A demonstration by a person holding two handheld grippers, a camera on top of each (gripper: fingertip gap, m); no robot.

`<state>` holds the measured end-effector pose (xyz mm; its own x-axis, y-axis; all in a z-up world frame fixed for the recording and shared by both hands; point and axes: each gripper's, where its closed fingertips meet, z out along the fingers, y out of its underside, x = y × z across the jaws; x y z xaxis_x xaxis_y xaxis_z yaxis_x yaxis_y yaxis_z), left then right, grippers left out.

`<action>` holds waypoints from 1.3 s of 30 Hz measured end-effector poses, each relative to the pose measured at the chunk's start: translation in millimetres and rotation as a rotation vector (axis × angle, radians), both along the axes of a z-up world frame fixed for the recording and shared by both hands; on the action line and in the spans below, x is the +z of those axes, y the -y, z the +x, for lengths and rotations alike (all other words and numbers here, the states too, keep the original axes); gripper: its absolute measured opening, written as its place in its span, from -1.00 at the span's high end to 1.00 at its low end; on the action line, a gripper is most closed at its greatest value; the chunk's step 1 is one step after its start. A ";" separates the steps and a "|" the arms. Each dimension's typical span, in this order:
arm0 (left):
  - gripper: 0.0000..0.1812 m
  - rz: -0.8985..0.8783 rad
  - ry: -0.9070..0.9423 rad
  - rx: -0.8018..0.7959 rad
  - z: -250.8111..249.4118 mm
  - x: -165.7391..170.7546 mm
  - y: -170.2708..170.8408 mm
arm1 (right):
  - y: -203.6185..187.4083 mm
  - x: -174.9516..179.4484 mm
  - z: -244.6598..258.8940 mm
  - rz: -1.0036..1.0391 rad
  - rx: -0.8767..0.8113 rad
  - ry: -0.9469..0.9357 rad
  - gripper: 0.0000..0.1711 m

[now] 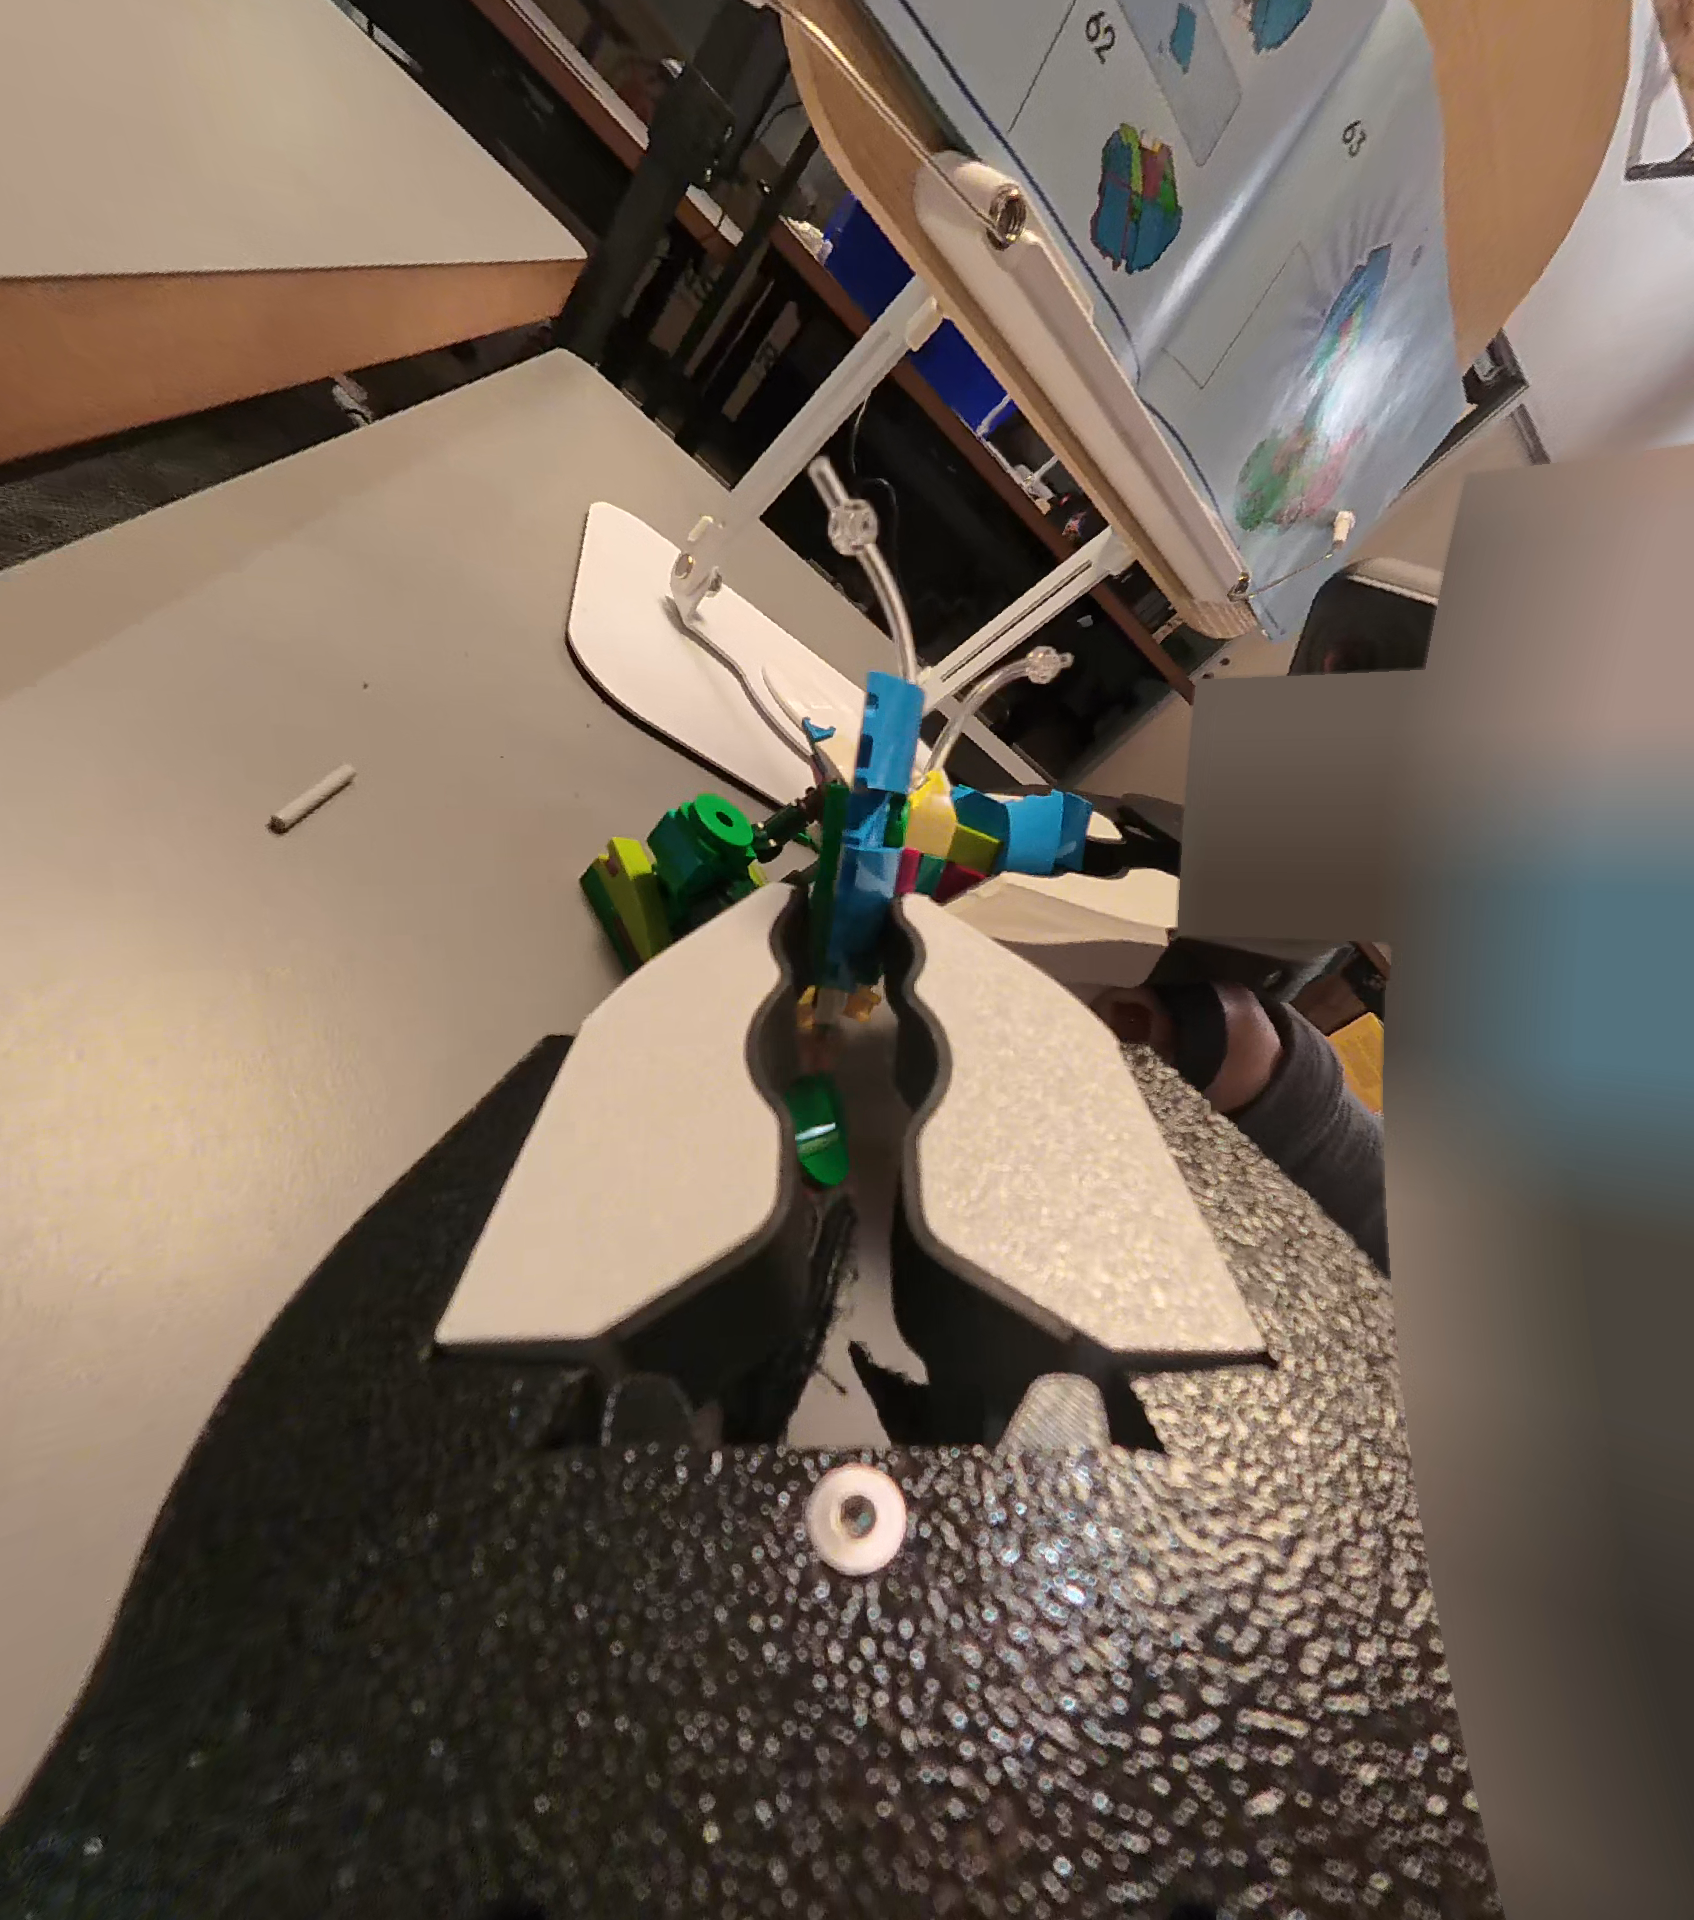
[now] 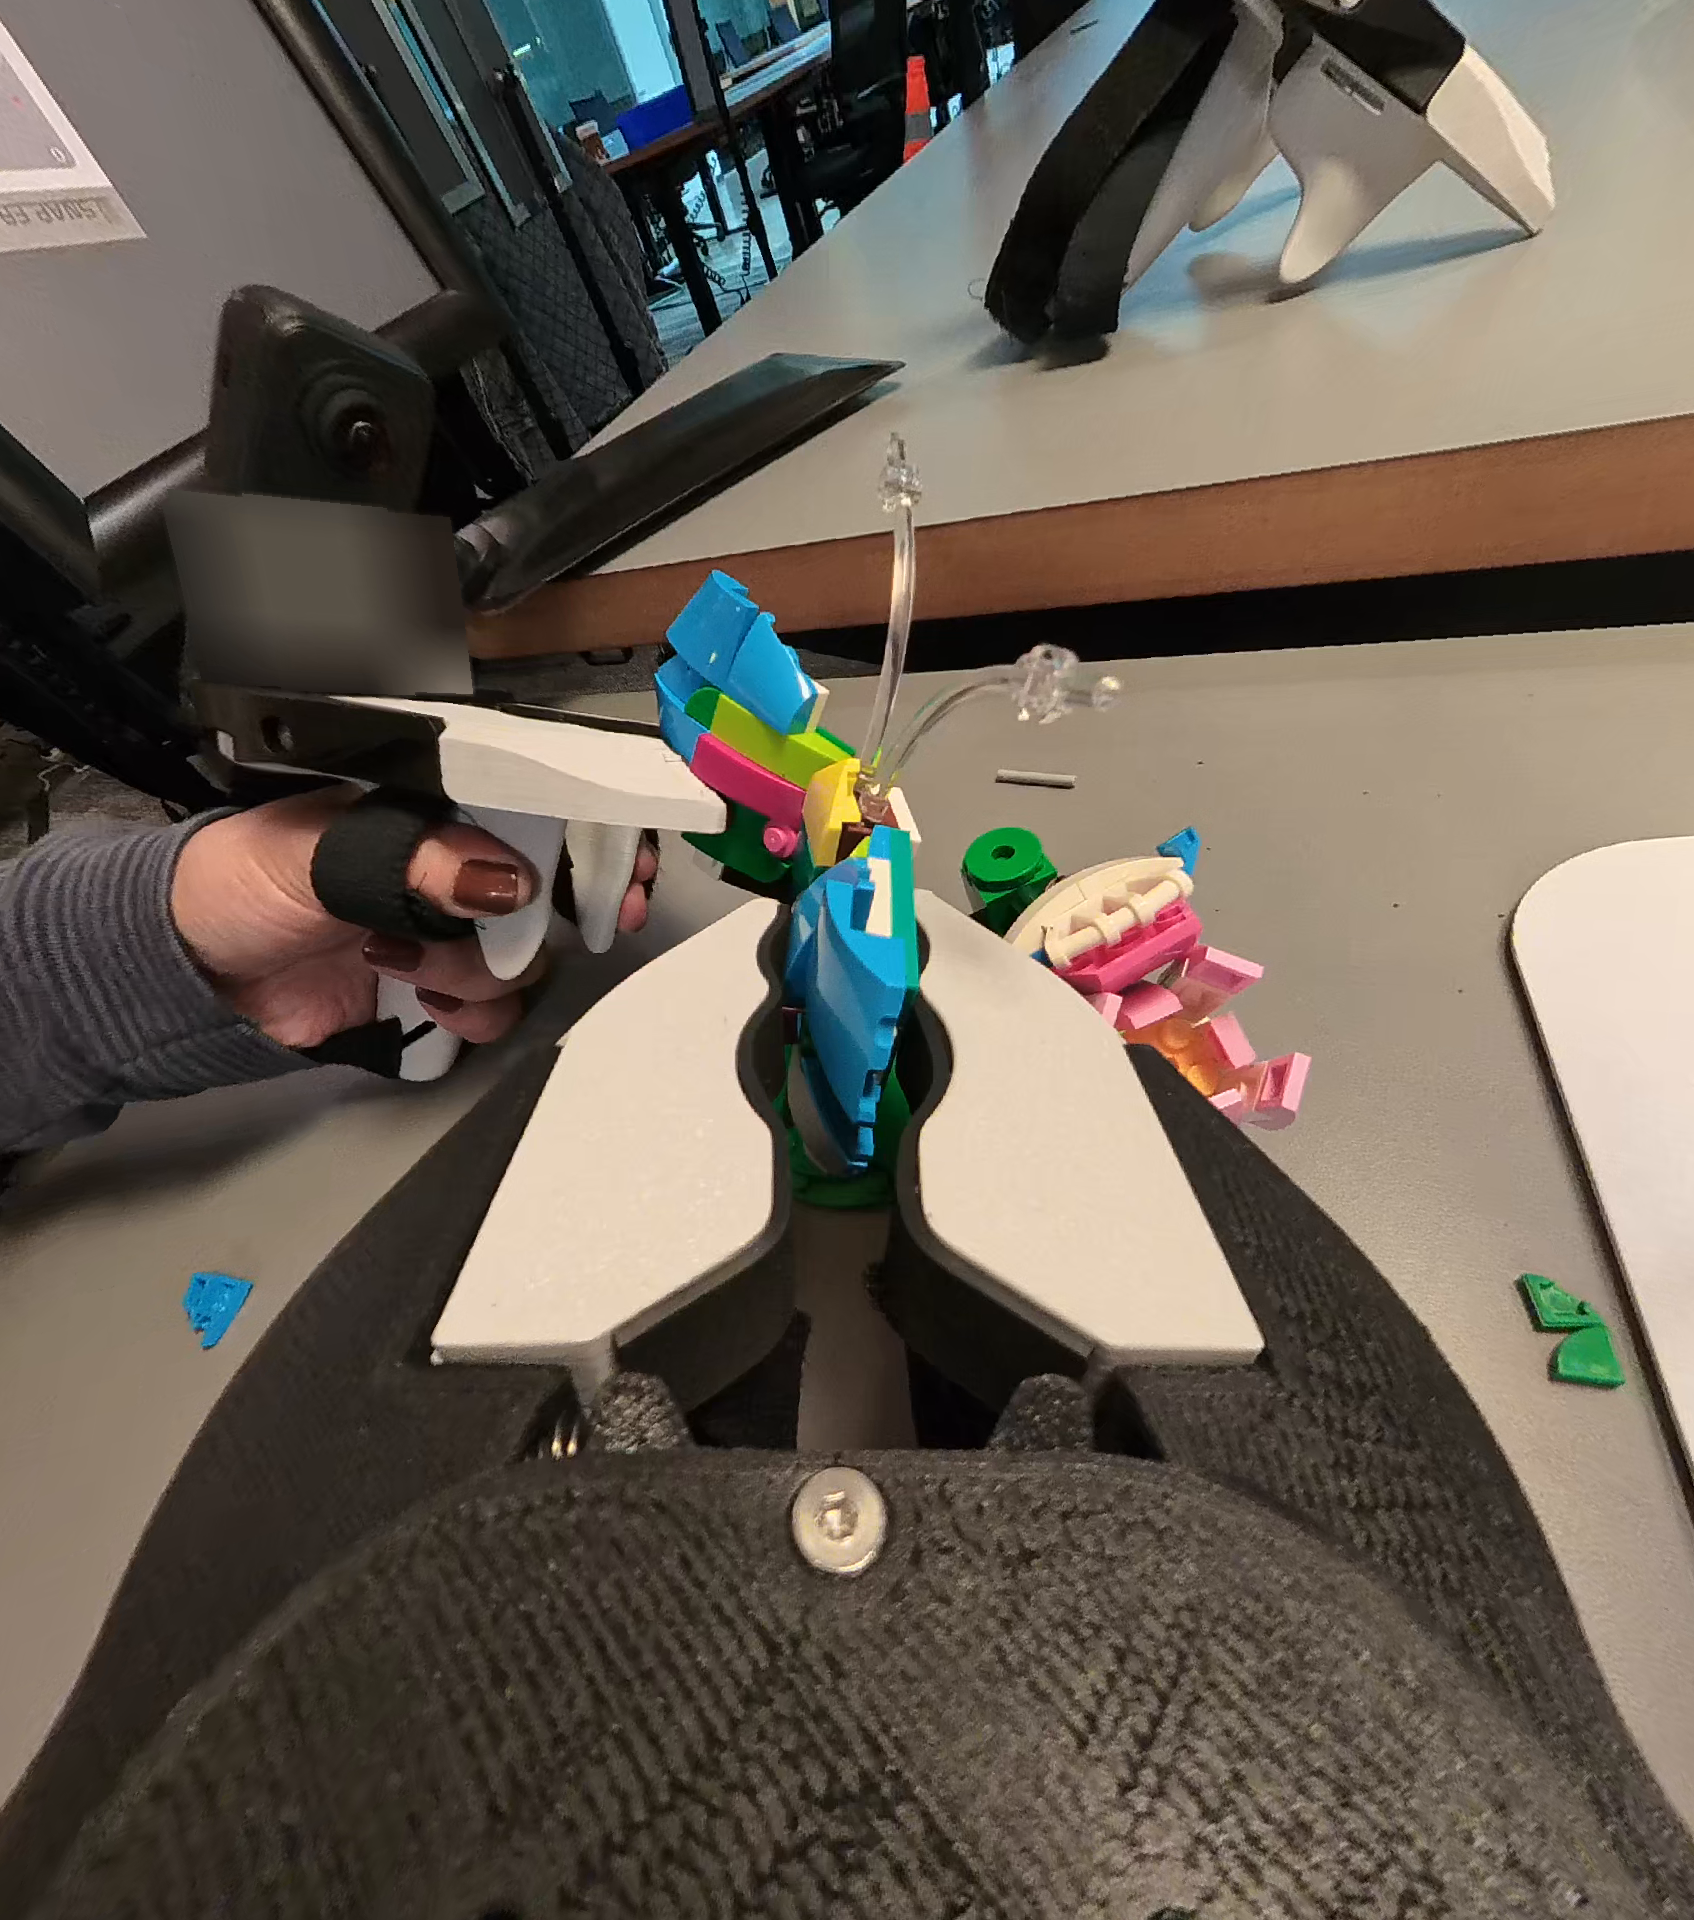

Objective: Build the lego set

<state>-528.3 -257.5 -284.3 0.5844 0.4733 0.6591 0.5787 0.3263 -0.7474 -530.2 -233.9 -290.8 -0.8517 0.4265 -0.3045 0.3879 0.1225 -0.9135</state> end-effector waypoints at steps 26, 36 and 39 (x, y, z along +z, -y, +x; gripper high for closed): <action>0.86 -0.038 -0.020 -0.132 2.4 -1.4 -1.9 | -2.4 -0.7 3.2 0.025 0.073 -0.026 0.80; 0.86 -0.108 -0.073 -0.020 -0.1 0.0 -2.0 | -1.5 -0.9 0.6 0.038 0.018 -0.043 0.80; 0.85 -0.051 -0.032 -0.109 1.3 -0.7 -1.7 | -1.8 -0.7 2.1 0.023 0.058 -0.032 0.81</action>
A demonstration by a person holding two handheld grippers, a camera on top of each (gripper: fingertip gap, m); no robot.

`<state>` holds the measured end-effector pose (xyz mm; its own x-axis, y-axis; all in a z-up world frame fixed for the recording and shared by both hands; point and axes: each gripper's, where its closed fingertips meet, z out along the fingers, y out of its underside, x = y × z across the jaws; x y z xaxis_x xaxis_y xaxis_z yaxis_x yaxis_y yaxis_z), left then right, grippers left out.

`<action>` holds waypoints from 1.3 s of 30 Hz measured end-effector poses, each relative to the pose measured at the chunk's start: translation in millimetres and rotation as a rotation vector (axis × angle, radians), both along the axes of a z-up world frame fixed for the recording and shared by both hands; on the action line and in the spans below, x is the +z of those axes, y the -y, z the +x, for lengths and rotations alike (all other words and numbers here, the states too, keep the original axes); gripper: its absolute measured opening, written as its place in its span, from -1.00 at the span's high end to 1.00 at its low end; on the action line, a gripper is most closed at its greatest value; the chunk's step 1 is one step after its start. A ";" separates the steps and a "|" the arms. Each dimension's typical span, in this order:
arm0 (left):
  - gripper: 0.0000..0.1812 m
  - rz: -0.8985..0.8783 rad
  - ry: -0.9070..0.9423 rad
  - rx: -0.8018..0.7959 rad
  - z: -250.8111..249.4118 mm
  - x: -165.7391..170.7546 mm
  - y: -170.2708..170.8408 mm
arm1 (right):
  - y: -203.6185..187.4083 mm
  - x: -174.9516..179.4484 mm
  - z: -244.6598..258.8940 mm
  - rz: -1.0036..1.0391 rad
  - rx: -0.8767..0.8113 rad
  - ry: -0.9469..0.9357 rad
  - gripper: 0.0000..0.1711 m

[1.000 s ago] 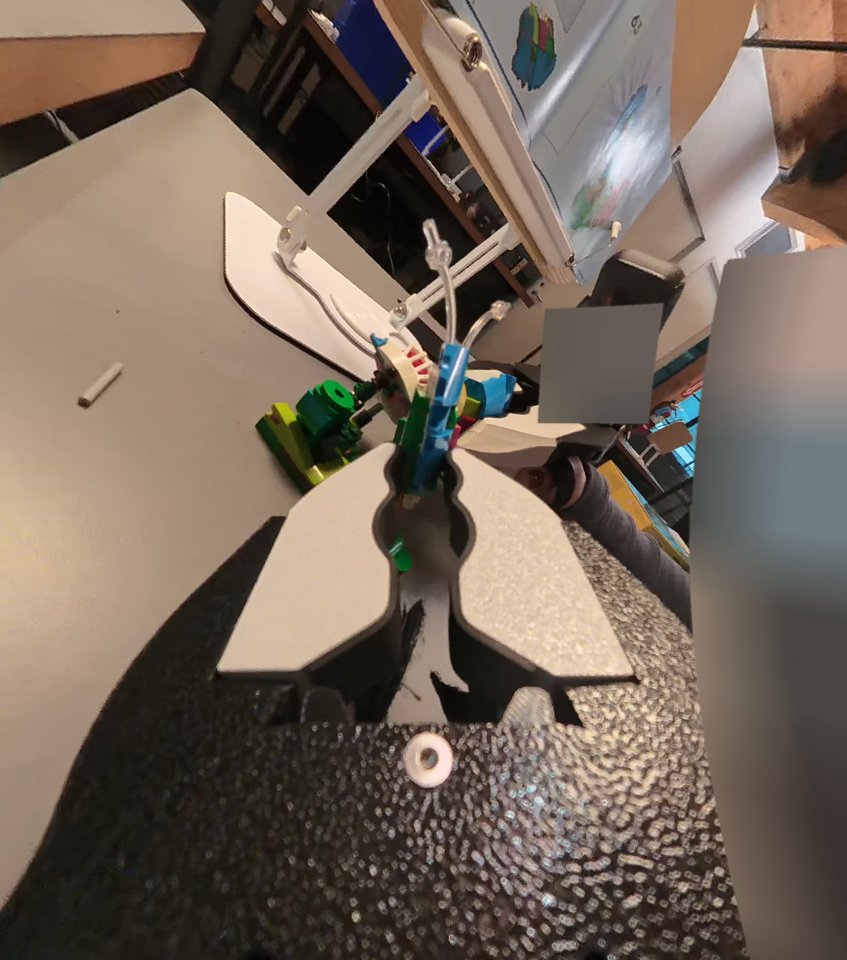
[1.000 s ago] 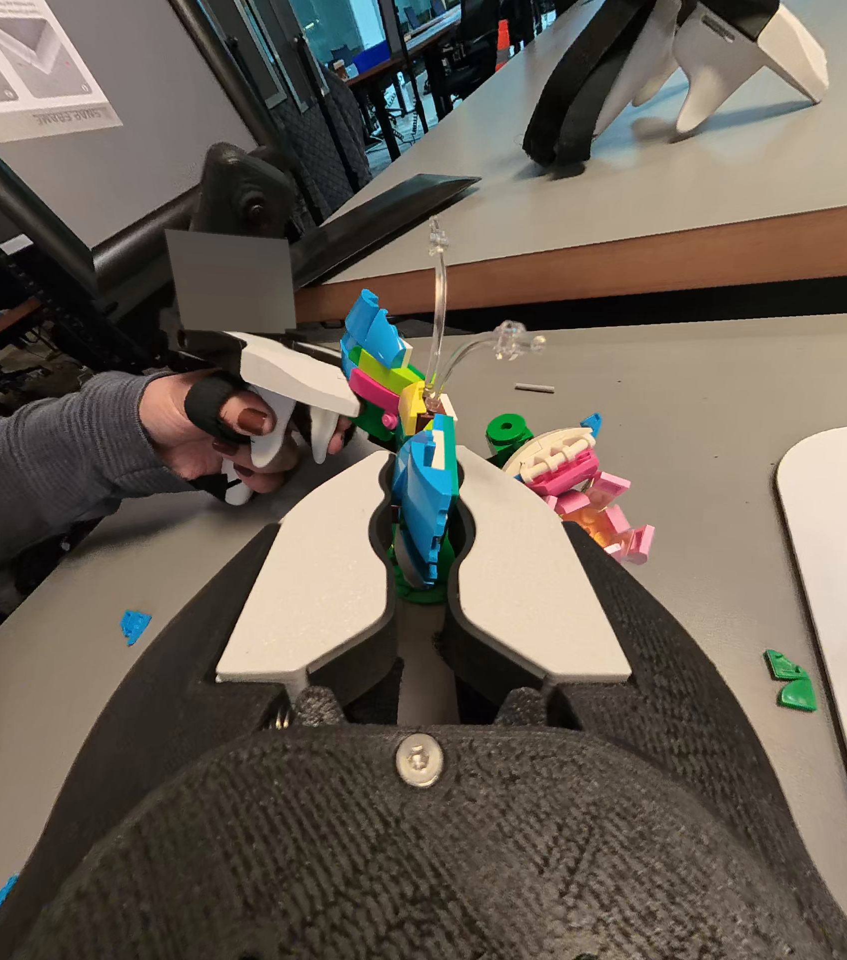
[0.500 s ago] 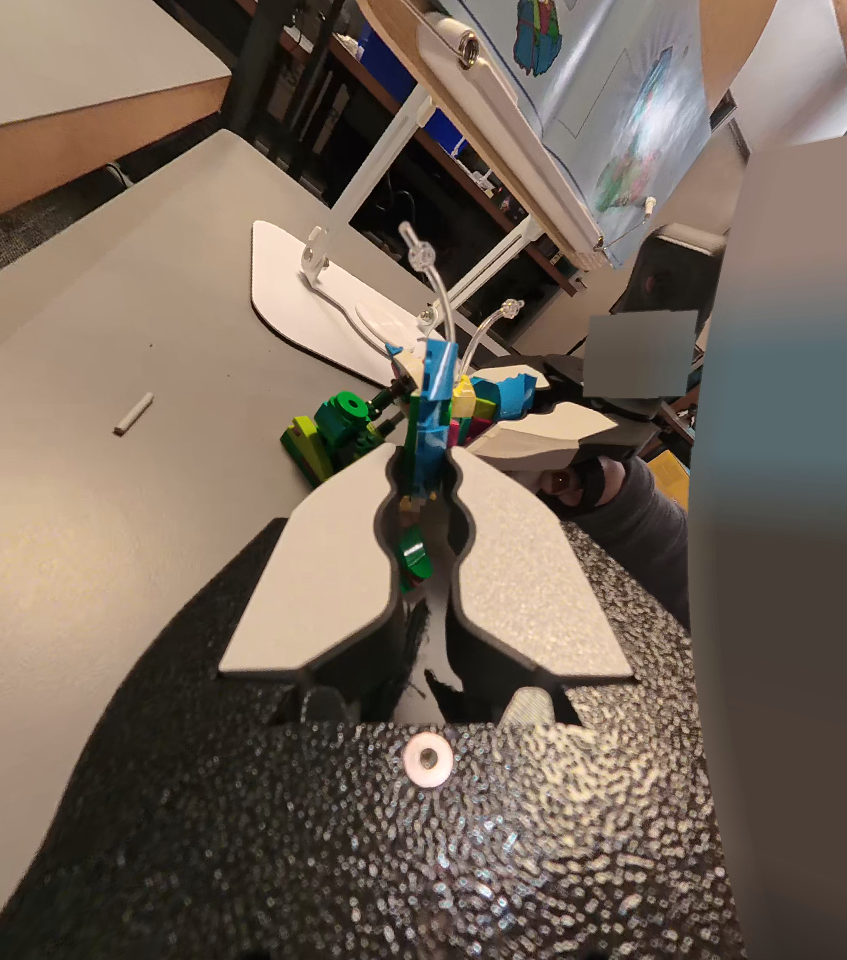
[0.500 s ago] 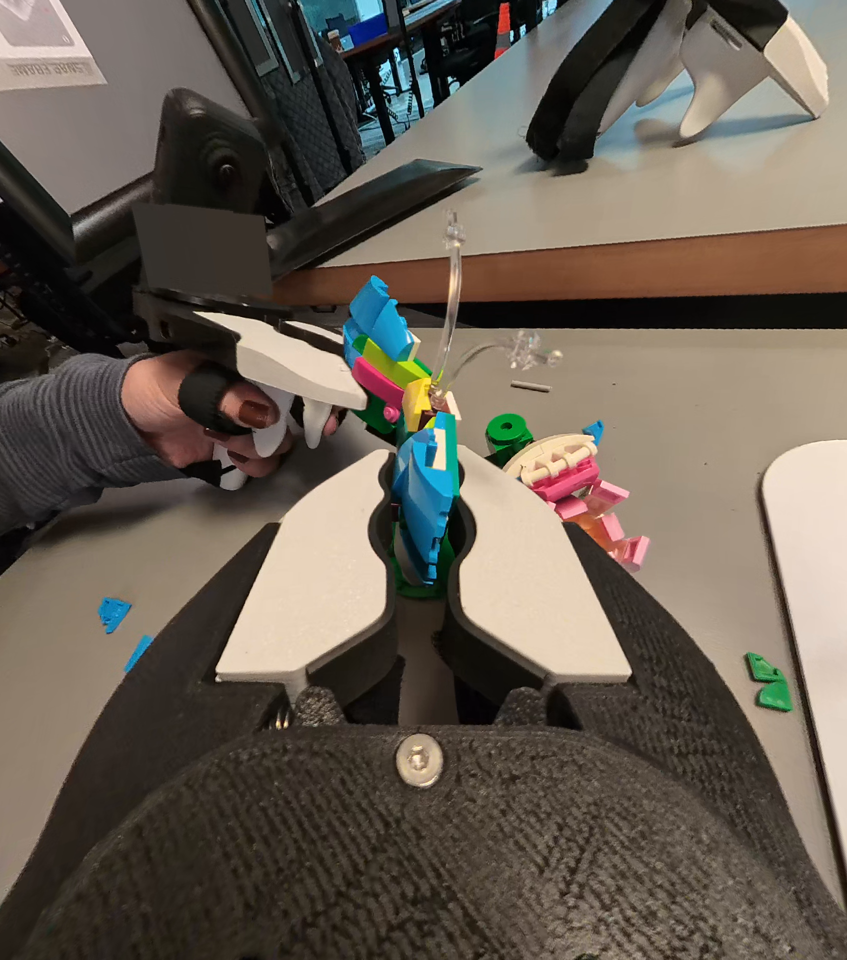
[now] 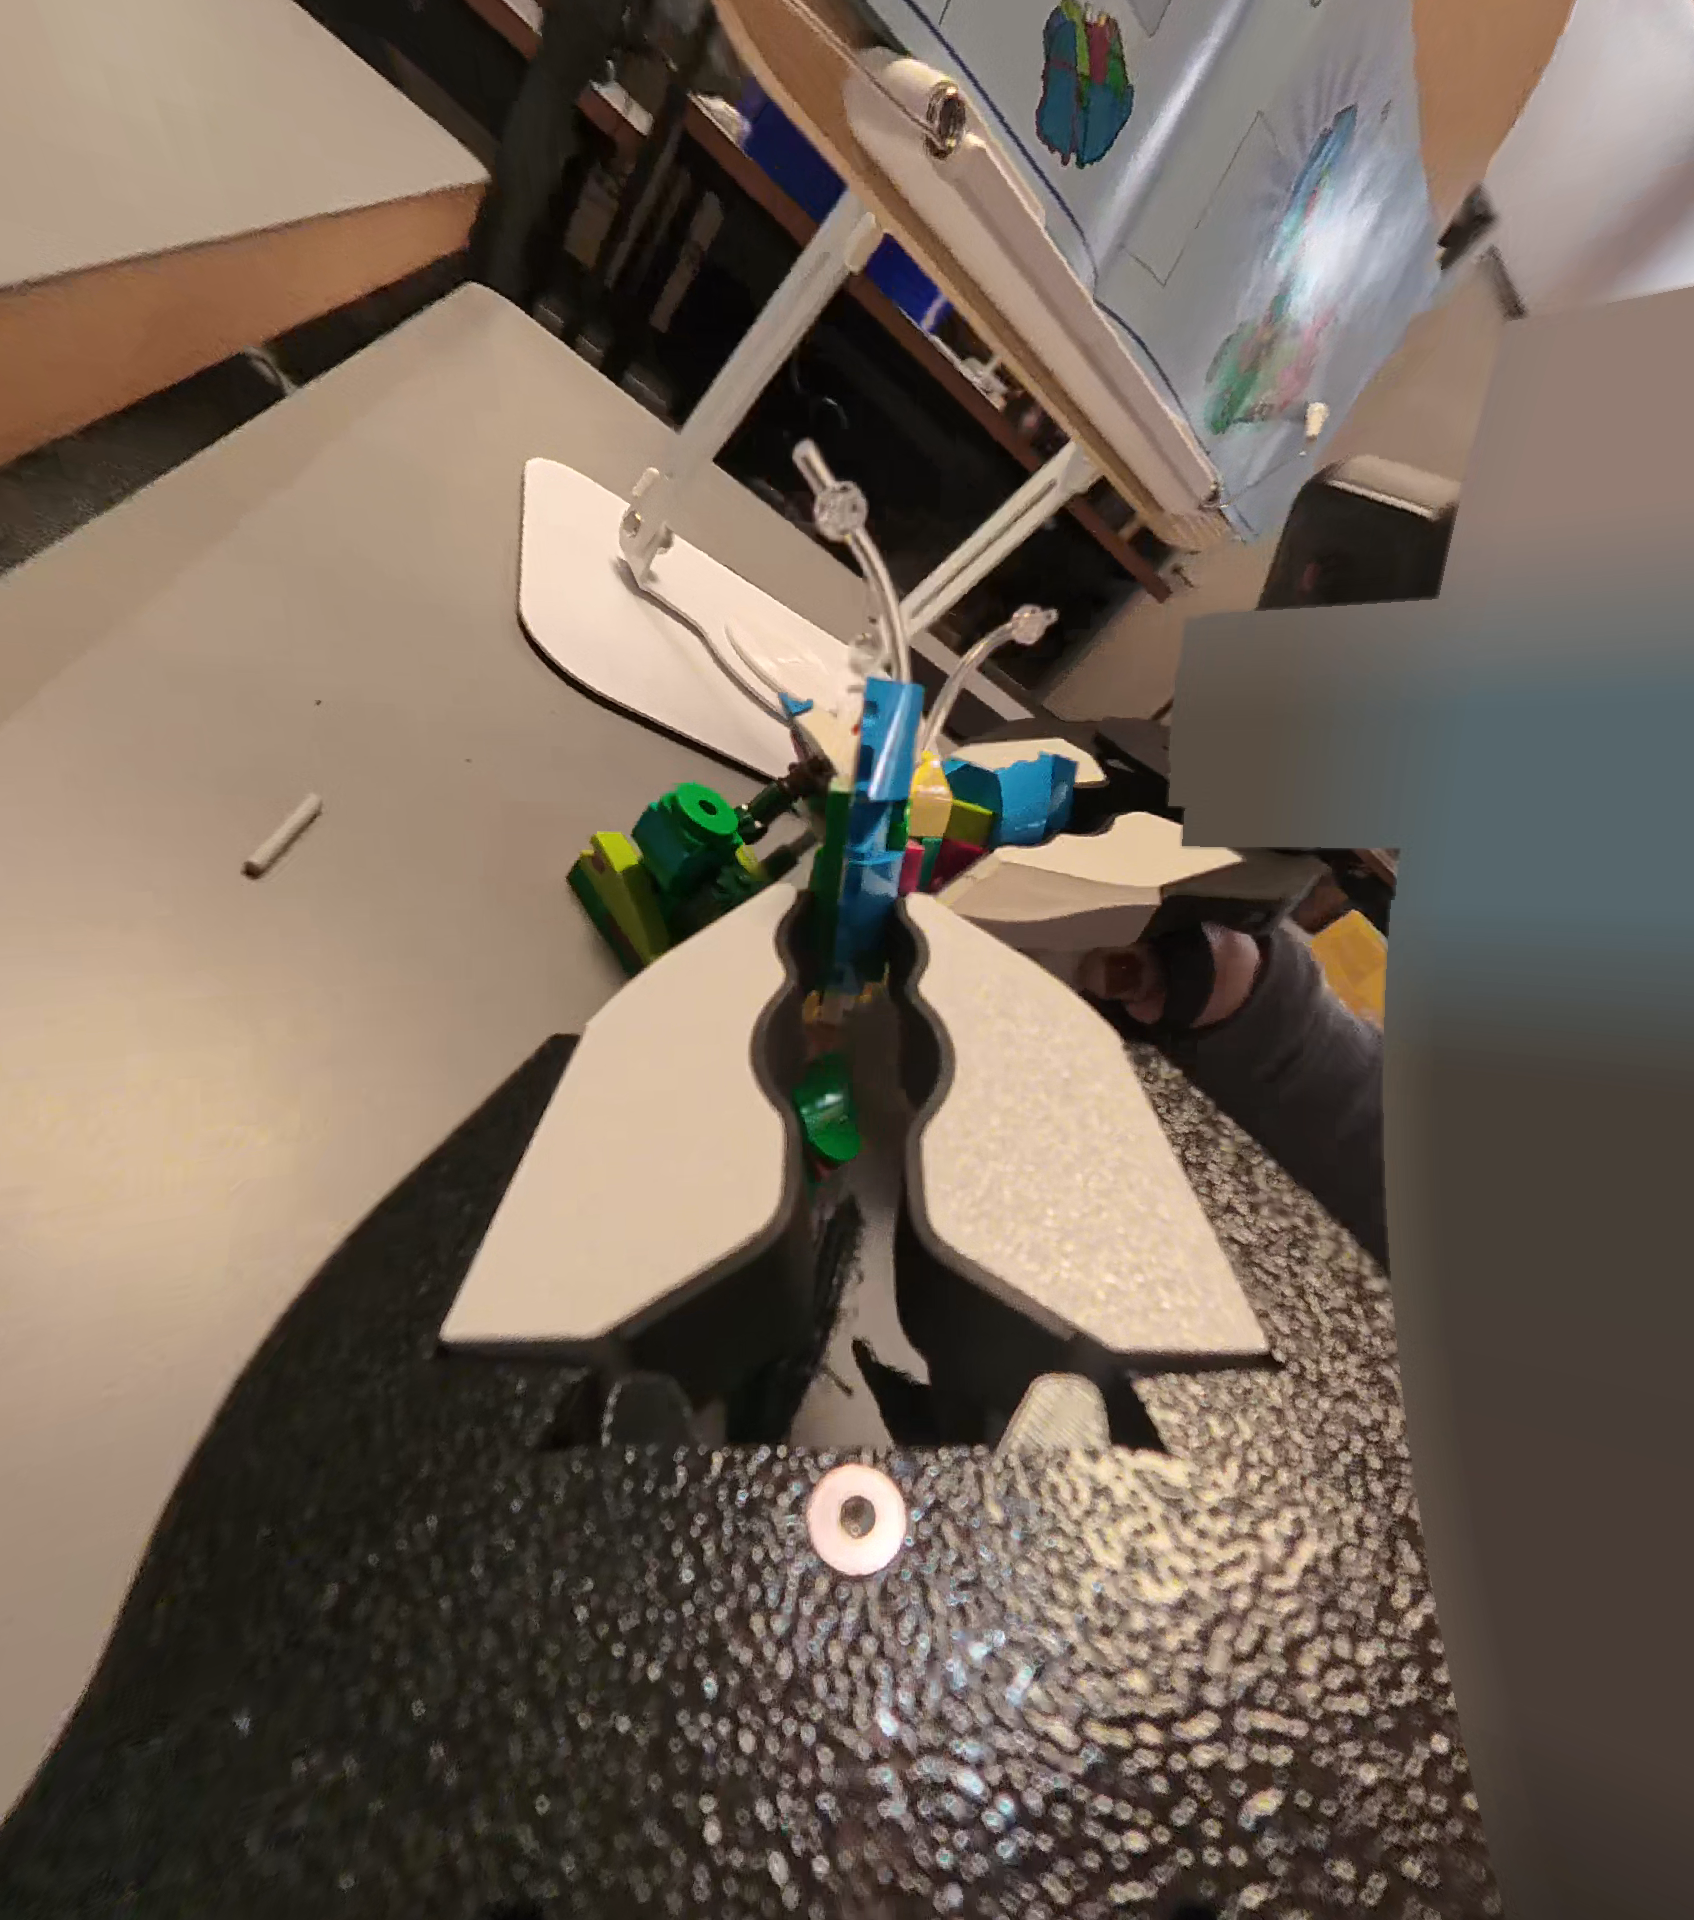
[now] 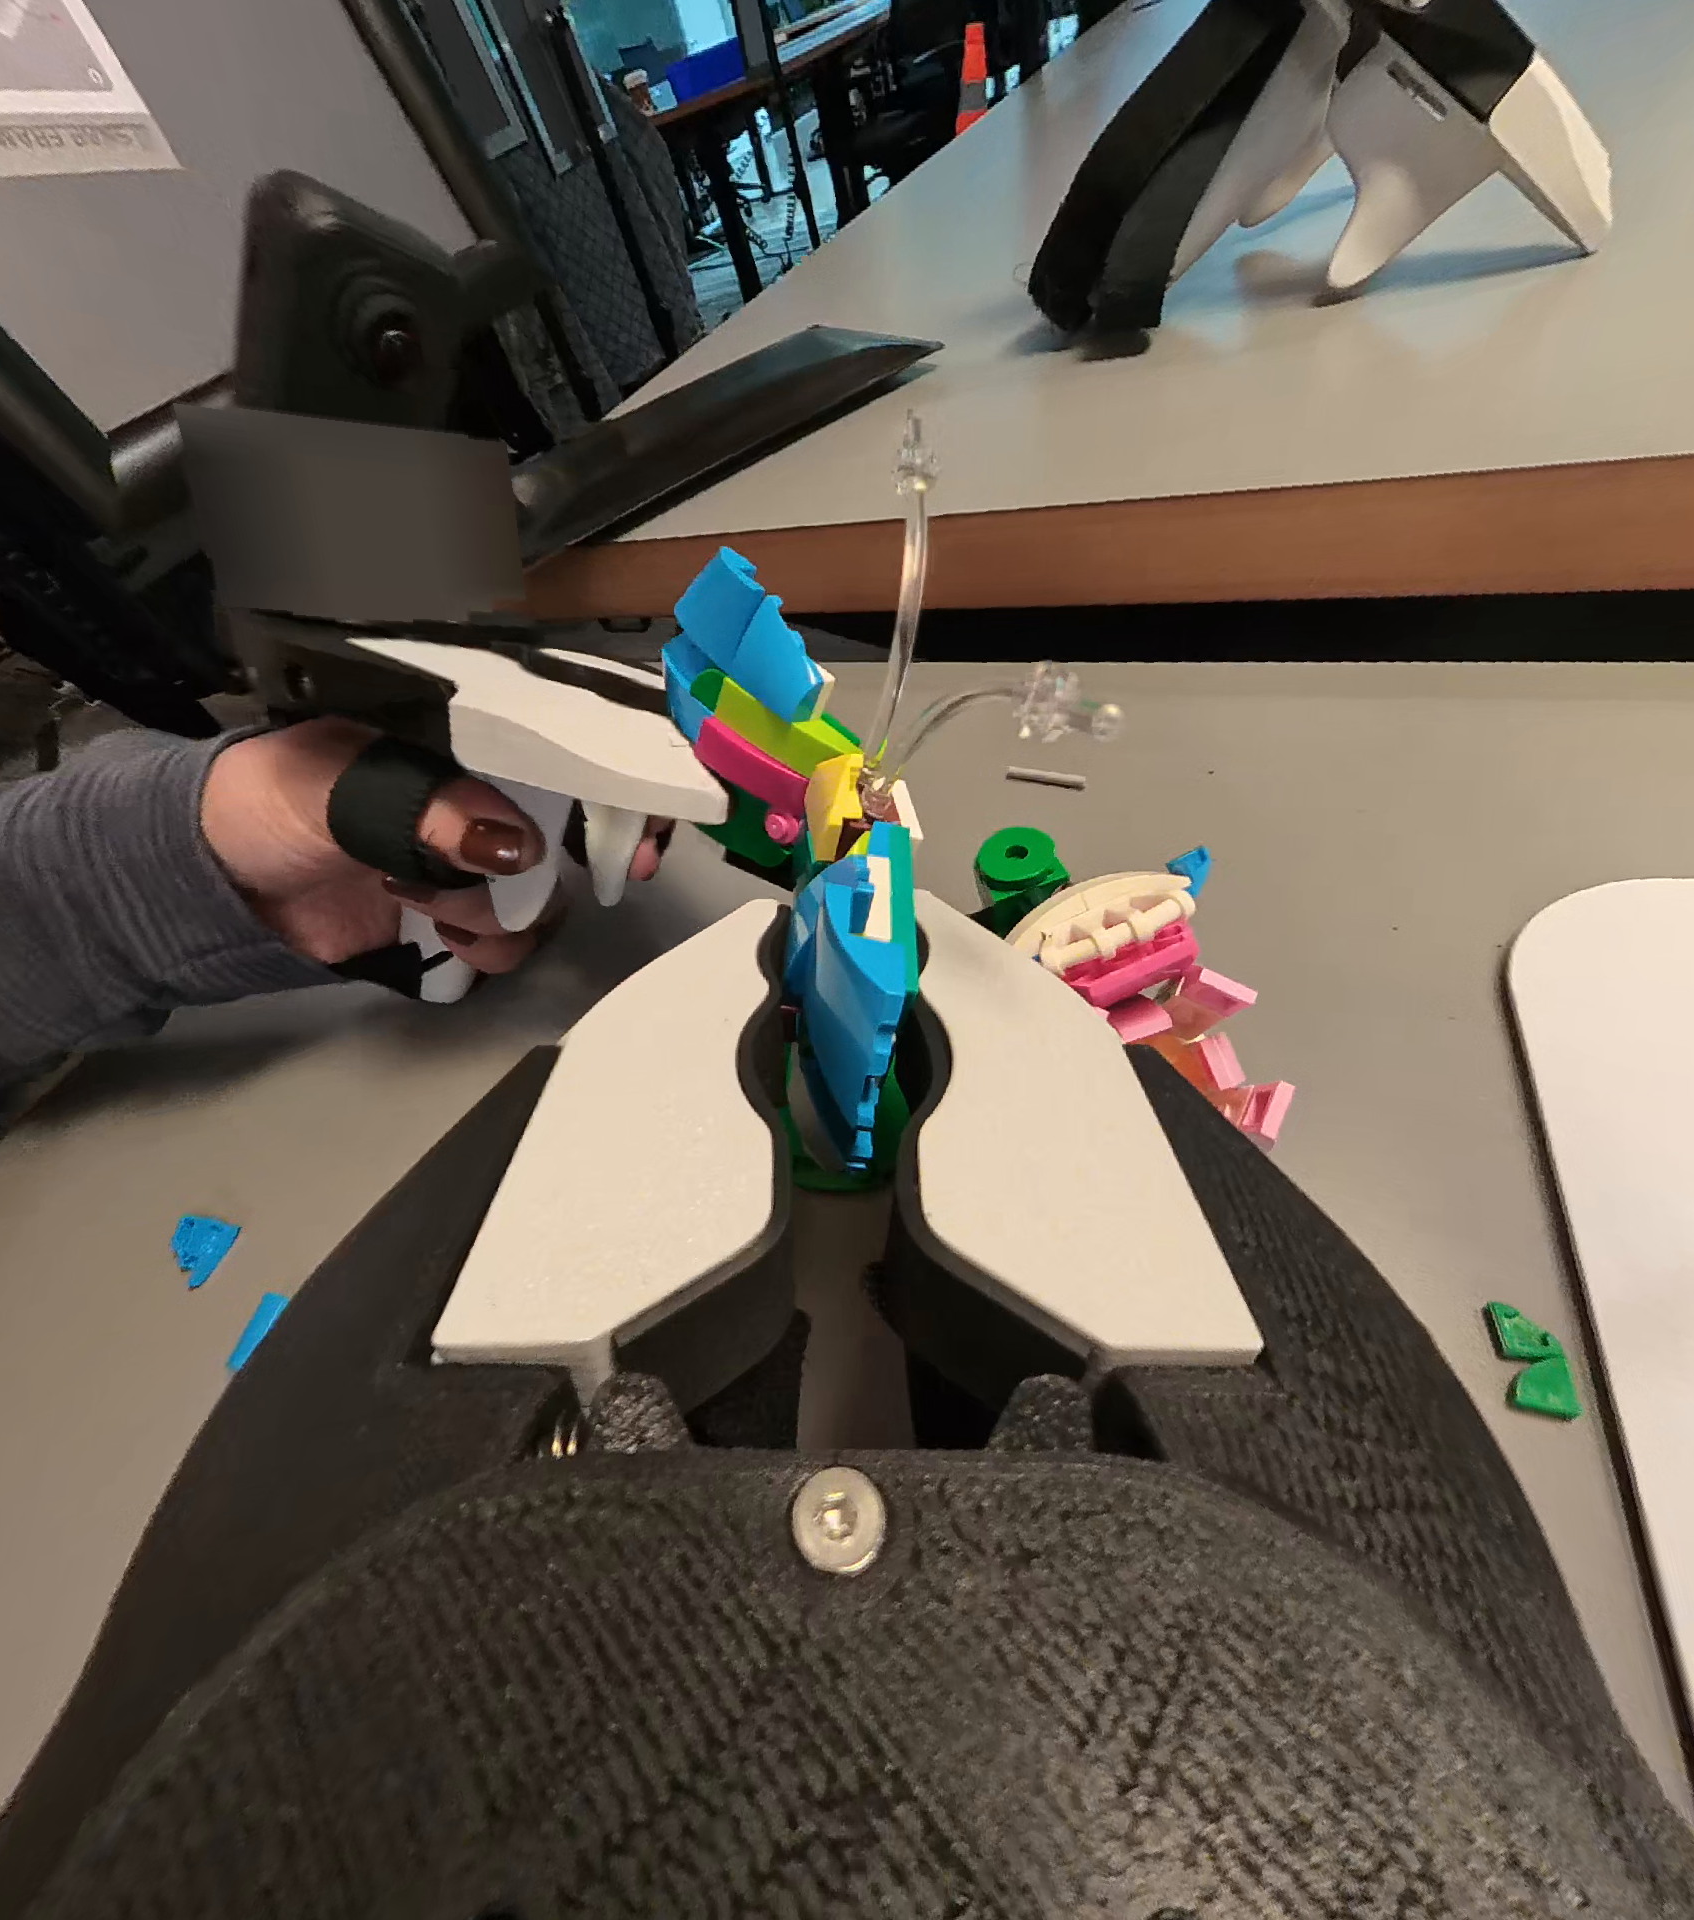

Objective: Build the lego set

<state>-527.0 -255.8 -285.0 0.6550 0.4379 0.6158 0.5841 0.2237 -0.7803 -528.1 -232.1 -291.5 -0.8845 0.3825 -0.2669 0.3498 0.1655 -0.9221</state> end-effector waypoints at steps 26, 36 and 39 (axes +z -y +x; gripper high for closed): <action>0.65 -0.028 0.016 -0.107 24.4 -2.2 15.2 | 0.4 4.6 8.9 -0.020 0.126 -0.011 0.72; 0.63 -0.133 -0.095 -0.123 54.0 8.6 15.8 | -23.1 16.9 21.1 0.125 0.096 -0.068 0.37; 0.61 -0.131 -0.114 -0.116 63.5 12.2 21.4 | -38.8 16.8 26.7 0.205 0.073 -0.071 0.35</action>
<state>-463.6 -277.2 -272.9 0.7679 0.4273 0.4773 0.5060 0.0524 -0.8609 -501.4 -193.3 -274.6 -0.9256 0.3568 -0.1260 0.2654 0.3748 -0.8883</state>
